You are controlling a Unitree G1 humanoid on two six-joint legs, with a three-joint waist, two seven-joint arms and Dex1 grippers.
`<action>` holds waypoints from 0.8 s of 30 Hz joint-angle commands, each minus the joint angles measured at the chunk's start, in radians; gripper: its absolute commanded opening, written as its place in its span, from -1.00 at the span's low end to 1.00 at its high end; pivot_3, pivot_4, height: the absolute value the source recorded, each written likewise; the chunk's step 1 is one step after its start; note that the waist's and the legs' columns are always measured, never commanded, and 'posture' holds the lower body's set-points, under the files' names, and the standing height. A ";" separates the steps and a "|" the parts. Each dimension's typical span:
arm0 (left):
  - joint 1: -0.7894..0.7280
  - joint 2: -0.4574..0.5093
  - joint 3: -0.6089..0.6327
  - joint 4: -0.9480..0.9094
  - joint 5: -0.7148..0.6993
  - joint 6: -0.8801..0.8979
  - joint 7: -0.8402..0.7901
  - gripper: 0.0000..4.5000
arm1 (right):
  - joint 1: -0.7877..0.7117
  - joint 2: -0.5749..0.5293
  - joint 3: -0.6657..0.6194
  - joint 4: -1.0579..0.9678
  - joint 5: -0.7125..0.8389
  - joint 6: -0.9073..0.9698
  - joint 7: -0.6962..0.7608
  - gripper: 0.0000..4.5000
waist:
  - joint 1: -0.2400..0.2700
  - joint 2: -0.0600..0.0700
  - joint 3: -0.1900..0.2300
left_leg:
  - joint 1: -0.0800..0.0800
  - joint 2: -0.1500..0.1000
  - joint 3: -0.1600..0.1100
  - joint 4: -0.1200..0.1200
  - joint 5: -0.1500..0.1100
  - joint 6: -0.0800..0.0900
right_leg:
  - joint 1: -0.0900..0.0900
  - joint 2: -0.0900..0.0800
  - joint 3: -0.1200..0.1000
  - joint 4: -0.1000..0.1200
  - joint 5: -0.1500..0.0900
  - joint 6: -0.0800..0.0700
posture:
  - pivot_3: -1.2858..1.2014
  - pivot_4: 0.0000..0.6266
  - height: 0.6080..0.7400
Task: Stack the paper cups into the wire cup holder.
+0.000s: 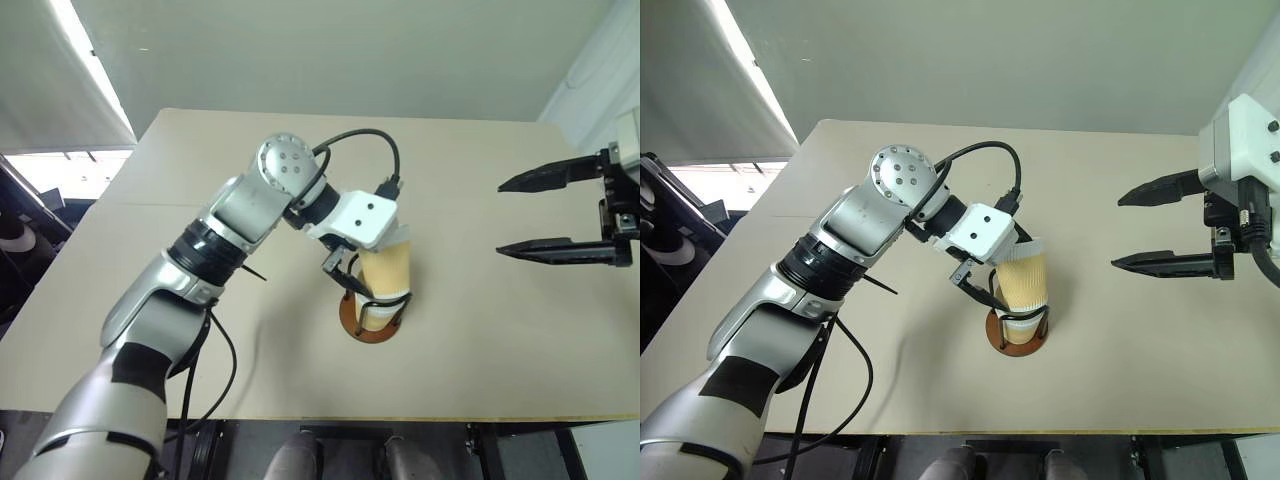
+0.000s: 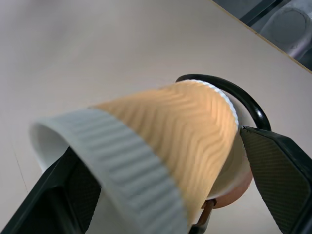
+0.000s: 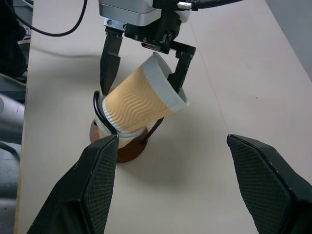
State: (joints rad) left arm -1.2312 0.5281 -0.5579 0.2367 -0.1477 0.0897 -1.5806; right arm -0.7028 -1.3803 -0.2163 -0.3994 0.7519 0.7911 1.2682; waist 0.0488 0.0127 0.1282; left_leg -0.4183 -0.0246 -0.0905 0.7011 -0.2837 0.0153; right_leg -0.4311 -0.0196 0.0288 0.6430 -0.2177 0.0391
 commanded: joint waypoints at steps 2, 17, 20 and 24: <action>-0.014 0.039 -0.005 -0.072 -0.074 0.037 -0.034 0.99 | -0.026 -0.023 -0.016 0.000 -0.004 -0.009 -0.002 0.61 | 0.000 0.000 0.000 | 0.000 0.000 0.000 0.000 0.000 0.000 | 0.000 0.000 0.000 0.000 0.000 0.000 | 0.03 -0.52 1.00; -0.037 0.090 -0.078 -0.174 -0.196 0.109 -0.034 0.99 | -0.074 -0.023 0.005 0.013 0.002 0.015 -0.002 0.61 | 0.001 0.000 0.000 | 0.000 0.000 0.000 0.000 0.000 0.000 | 0.000 0.000 0.000 0.000 0.000 0.000 | 0.03 -0.52 1.00; -0.039 0.091 -0.079 -0.173 -0.196 0.111 -0.034 0.99 | -0.077 -0.022 0.008 0.012 0.001 0.017 -0.003 0.61 | 0.001 0.000 0.000 | 0.000 0.000 0.000 0.000 0.000 0.000 | 0.000 0.000 0.000 0.000 0.000 0.000 | 0.03 -0.52 1.00; -0.025 0.077 -0.013 -0.140 -0.165 0.136 -0.023 0.99 | -0.055 -0.005 0.002 0.005 0.003 0.020 -0.018 0.61 | 0.001 0.000 0.000 | 0.000 0.000 0.000 0.000 0.000 0.000 | 0.000 0.000 0.000 0.000 0.000 0.000 | 0.03 -0.52 1.00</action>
State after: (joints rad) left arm -1.2399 0.6059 -0.6279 0.0998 -0.3180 0.2112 -1.5828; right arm -0.7566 -1.3838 -0.1945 -0.3954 0.7514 0.8101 1.2639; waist 0.0495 0.0127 0.1282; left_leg -0.4182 -0.0246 -0.0904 0.7013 -0.2837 0.0153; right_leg -0.4311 -0.0196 0.0288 0.6430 -0.2177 0.0392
